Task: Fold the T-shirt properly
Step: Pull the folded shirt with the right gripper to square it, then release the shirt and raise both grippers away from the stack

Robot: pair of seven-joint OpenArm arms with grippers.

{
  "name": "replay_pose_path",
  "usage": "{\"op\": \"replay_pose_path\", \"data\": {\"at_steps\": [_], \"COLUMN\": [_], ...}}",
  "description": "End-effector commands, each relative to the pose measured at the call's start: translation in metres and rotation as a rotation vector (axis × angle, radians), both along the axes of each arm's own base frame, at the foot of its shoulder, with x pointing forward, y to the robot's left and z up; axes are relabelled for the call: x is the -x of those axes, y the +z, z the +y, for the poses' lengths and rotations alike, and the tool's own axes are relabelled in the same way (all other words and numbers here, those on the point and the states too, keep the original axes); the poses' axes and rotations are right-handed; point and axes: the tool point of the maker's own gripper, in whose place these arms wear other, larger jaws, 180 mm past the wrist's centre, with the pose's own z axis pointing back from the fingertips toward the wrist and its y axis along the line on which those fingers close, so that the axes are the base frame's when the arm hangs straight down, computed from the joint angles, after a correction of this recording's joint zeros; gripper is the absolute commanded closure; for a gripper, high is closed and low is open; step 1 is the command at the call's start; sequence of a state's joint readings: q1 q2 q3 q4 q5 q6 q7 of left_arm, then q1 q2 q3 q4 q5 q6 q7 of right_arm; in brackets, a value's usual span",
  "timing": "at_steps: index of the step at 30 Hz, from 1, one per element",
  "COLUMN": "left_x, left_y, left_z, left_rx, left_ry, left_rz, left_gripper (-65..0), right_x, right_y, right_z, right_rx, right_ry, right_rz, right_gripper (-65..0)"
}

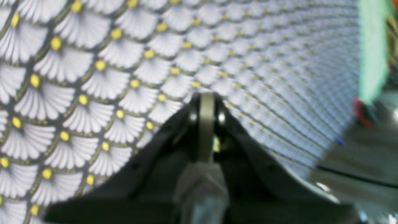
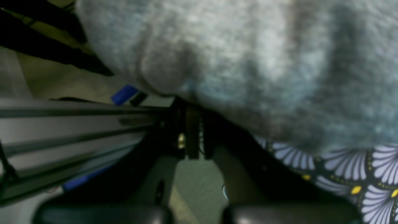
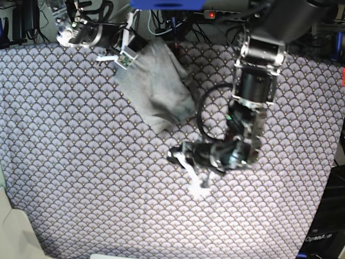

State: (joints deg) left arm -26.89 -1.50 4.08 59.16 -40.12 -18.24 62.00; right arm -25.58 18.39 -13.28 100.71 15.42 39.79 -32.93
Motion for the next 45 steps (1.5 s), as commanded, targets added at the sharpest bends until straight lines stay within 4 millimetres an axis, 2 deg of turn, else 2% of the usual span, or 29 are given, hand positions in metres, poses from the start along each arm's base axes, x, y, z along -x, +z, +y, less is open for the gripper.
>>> {"op": "replay_pose_path", "data": {"at_steps": [1, 2, 5, 10, 16, 20, 23, 26, 28, 32, 36, 39, 41, 45], "left_x": [-0.015, -0.014, 0.002, 0.047, 0.092, 0.117, 0.116, 0.117, 0.115, 0.108, 0.106, 0.098, 0.086, 0.064], "left_y": [0.023, 0.033, 0.041, 0.012, -0.019, -0.036, -0.042, -0.046, -0.046, -0.043, -0.053, -0.059, -0.058, -0.059], "left_z": [0.016, 0.025, 0.053, 0.087, 0.094, 0.094, 0.094, 0.082, 0.077, 0.06, 0.047, 0.039, 0.034, 0.023], "left_rx": [0.013, 0.023, 0.013, -0.047, -0.07, -0.081, -0.104, -0.095, -0.102, -0.101, -0.123, -0.126, -0.112, -0.07], "left_ry": [0.02, 0.022, 0.028, 0.102, 0.105, 0.099, 0.113, 0.12, 0.118, 0.114, 0.109, 0.111, 0.13, 0.163], "left_rz": [-0.056, -0.07, -0.079, 0.023, 0.108, 0.163, 0.149, 0.146, 0.138, 0.121, 0.142, 0.156, 0.138, 0.122], "left_gripper": [0.0, 0.0, 0.0, 0.0, 0.0, 0.0, 0.0, 0.0, 0.0, 0.0, 0.0, 0.0, 0.0, 0.0], "right_x": [-0.005, -0.005, -0.005, -0.008, -0.017, -0.034, -0.048, -0.063, -0.065, -0.085, -0.088, -0.087, -0.084, -0.07], "right_y": [0.008, 0.008, 0.006, 0.005, 0.005, 0.011, 0.016, 0.022, 0.024, 0.031, 0.024, 0.022, 0.02, 0.013], "right_z": [-0.002, -0.006, -0.016, -0.035, -0.06, -0.083, -0.099, -0.11, -0.111, -0.112, -0.117, -0.104, -0.096, -0.064], "right_rx": [-0.022, -0.012, 0.014, 0.067, 0.134, 0.174, 0.201, 0.229, 0.232, 0.235, 0.239, 0.206, 0.187, 0.126], "right_ry": [0.0, 0.004, 0.018, 0.047, 0.075, 0.019, -0.015, -0.021, -0.02, -0.028, -0.044, -0.052, -0.051, -0.014], "right_rz": [-0.028, -0.03, -0.032, -0.045, -0.067, -0.101, -0.131, -0.162, -0.167, -0.21, -0.191, -0.186, -0.18, -0.147], "right_gripper": [0.0, 0.0, 0.0, 0.0, 0.0, 0.0, 0.0, 0.0, 0.0, 0.0, 0.0, 0.0, 0.0, 0.0]}}
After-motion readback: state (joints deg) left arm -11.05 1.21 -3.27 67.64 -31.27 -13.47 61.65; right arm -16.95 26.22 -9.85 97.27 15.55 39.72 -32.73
